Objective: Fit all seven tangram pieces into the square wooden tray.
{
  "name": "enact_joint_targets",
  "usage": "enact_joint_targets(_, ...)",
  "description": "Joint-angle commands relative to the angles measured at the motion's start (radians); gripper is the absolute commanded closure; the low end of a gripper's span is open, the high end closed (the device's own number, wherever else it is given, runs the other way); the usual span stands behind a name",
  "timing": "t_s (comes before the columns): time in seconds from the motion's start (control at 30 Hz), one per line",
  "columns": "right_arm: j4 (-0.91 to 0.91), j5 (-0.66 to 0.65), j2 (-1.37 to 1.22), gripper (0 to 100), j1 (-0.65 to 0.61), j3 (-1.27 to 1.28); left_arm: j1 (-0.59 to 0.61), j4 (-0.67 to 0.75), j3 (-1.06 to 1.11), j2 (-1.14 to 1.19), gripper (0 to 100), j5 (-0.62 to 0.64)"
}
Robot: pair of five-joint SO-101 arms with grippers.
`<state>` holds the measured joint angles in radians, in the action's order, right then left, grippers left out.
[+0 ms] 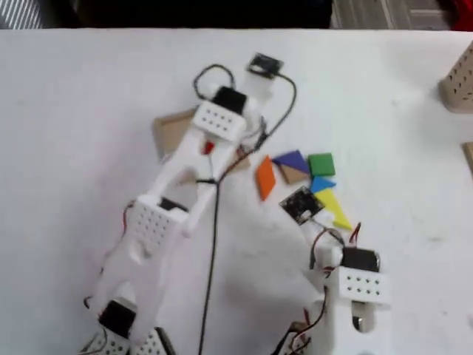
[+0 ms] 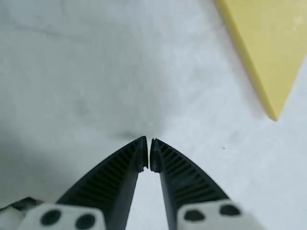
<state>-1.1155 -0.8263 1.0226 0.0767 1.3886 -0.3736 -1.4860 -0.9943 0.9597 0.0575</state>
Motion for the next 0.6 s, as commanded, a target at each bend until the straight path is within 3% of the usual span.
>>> enact_joint_targets(0.0, -0.01, -0.003, 0.012, 98.0, 0.01, -0.005, 0.016, 0.137, -0.035, 0.03, 98, -0.009)
enact_joint_targets(0.13, -0.01, -0.006, 0.012, 98.0, 0.008, -0.005, 0.044, 0.181, -0.035, 0.054, 98, -0.009)
enact_joint_targets(0.57, -0.01, -0.008, 0.012, 98.0, 0.01, -0.005, 0.216, 0.112, 0.063, 0.048, 98, -0.009)
